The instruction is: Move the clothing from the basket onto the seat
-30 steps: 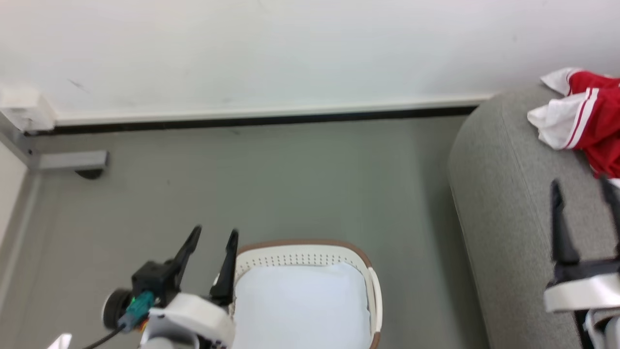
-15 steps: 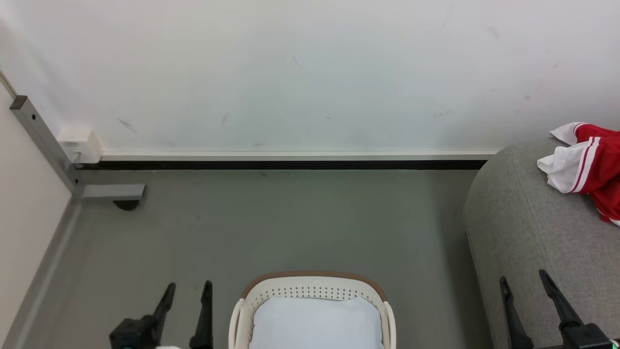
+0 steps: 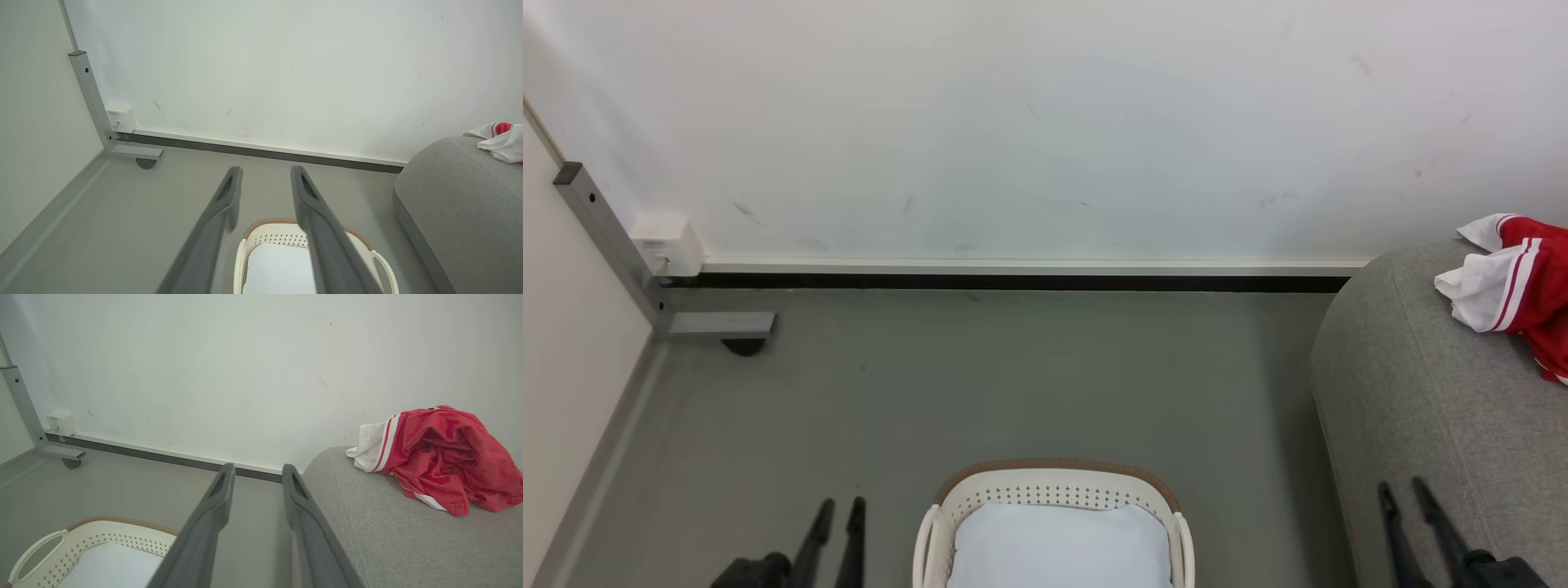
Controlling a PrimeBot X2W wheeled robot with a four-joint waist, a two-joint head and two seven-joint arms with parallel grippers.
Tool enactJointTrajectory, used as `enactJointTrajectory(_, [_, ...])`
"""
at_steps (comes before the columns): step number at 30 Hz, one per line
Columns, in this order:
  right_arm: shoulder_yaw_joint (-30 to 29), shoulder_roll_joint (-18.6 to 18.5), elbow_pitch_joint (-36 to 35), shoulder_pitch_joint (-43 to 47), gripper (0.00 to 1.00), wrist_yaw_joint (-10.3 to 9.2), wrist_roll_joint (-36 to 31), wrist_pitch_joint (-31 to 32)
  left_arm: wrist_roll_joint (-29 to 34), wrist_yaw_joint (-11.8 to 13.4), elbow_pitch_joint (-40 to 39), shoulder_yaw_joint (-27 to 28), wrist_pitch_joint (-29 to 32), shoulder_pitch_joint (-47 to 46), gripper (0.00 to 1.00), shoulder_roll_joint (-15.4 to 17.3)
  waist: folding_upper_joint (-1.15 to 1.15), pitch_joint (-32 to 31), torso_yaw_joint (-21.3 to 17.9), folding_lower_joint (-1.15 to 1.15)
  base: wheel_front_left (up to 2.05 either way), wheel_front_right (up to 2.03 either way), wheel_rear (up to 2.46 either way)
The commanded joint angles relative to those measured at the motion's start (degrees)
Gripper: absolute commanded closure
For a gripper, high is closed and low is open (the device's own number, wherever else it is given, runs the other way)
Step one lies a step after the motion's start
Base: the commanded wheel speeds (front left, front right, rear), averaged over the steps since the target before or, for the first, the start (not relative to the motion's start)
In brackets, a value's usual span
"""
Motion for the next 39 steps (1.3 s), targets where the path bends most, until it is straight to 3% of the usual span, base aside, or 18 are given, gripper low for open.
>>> enactJointTrajectory(1, [-0.08, 0.14, 0.87, 0.06, 1.00, 0.00, 0.24, 0.14, -0.23, -0.04, 0.66, -0.06, 0.14, 0.27, 1.00, -0.16, -0.01, 0.00, 0.01, 0.00, 0.00, 0.00, 0.00])
enactJointTrajectory(39, [-1.87, 0.02, 0.60, -2.86, 1.00, -0.05, 39.16, 9.30, -32.39, -4.48, 0.22, 7.00, 9.29, -2.31, 1.00, -2.18, -0.01, 0.17, -0.06, 0.00, 0.00, 0.00, 0.00])
